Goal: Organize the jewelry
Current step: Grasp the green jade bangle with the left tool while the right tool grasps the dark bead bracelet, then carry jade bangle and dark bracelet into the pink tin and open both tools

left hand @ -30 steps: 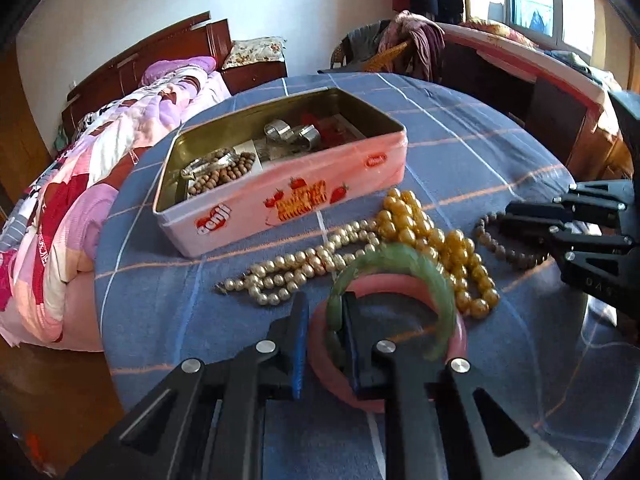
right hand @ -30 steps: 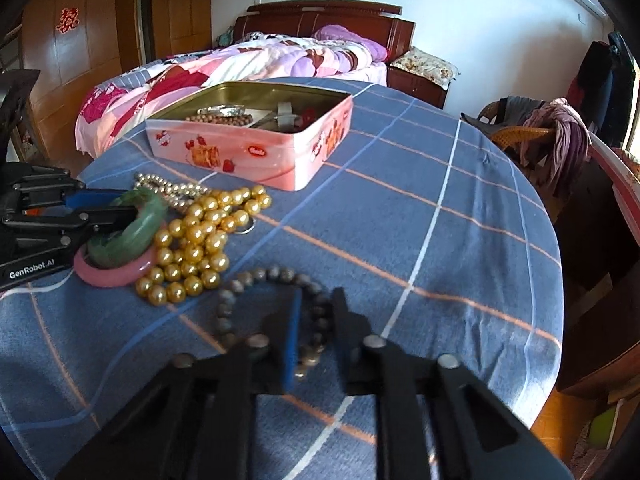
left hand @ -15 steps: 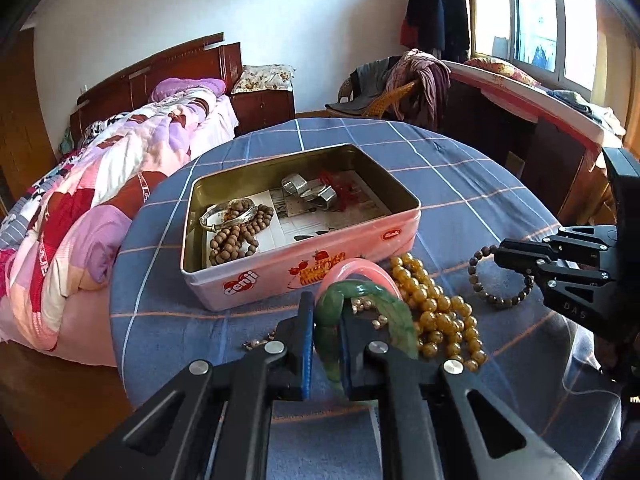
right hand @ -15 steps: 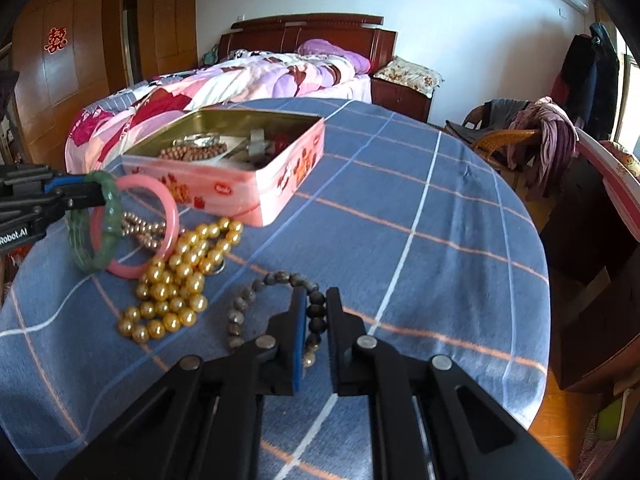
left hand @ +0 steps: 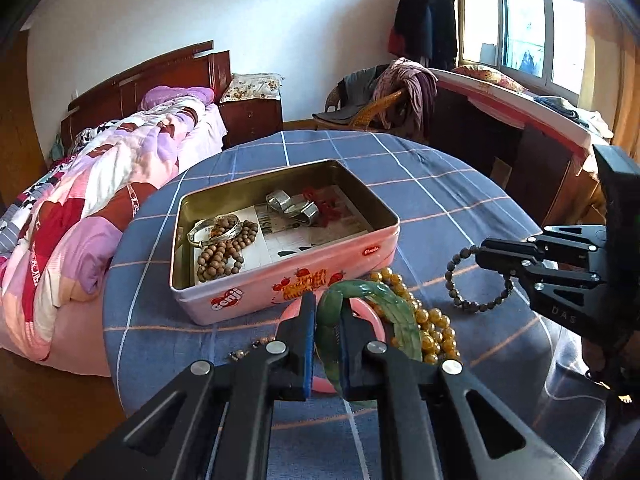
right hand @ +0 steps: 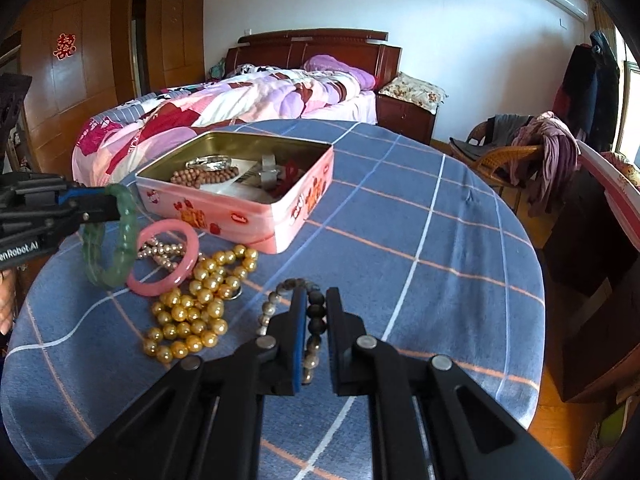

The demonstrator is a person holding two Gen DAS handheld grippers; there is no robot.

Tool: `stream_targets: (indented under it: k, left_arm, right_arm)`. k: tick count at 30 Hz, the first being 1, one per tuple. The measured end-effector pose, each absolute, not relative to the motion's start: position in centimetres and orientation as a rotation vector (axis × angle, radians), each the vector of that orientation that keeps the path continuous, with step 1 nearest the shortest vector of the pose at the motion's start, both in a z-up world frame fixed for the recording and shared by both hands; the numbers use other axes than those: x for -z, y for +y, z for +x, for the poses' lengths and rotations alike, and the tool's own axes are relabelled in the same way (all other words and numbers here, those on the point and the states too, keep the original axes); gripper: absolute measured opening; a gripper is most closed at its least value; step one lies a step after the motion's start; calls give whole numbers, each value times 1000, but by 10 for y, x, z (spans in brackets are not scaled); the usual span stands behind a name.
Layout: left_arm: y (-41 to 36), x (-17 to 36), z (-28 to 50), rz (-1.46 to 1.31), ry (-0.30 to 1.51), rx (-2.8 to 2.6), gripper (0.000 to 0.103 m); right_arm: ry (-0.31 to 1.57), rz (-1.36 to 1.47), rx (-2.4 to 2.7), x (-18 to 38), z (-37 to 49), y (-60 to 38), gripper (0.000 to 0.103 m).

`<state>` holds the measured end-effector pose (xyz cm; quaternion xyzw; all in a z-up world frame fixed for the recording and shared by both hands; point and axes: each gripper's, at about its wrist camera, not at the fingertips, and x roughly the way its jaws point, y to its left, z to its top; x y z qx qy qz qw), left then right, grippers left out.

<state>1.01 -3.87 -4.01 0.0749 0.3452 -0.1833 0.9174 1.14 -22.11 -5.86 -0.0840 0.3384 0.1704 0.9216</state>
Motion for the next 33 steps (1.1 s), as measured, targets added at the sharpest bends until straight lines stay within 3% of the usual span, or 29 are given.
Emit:
stream_targets:
  k: [33]
  left_arm:
    - [-10, 1, 53, 174, 593, 263, 8]
  right_arm:
    - [562, -176, -416, 8, 33, -188, 12]
